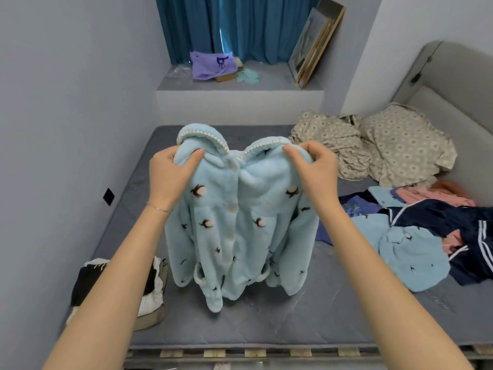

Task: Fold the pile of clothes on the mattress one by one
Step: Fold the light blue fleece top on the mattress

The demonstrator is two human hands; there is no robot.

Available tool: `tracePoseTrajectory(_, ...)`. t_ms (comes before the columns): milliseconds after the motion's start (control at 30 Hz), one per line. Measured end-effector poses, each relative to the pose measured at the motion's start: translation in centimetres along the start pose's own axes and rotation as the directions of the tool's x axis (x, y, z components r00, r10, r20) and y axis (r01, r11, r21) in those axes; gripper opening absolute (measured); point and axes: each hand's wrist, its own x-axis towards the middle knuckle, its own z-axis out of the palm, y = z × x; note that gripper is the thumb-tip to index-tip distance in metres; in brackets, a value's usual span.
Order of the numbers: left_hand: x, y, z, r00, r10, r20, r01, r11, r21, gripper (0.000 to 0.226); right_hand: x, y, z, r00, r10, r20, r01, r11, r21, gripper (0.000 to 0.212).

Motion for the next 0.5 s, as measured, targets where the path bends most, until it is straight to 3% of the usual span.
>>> tracePoseTrajectory(233, 0.5, -0.2, -1.2, 1.0, -0.006, 0.008, 0.006, 0.999, 0.035, 0.056, 0.9, -0.3, -1.5, 0.998, -0.027, -0.061, 0.025, 0.999, -0.031, 0.033)
tracePoseTrajectory(367, 1.7, -3.8, 1.0, 0.993, -0.082, 0.085, 0.068, 0.986, 0.154, 0.051, 2.0, 4.1, 0.4, 0.999, 0.007, -0.052, -0.021, 0.965, -0.262, 0.027)
tracePoseTrajectory(500, 1.8, -10.5, 4.6, 0.95, -0.238, 0.204, 0.18, 0.947, 0.265, 0.047, 1.4, 11.0, 2.6, 0.99, 0.137, -0.012, -0.13, 0.898, -0.42, 0.028)
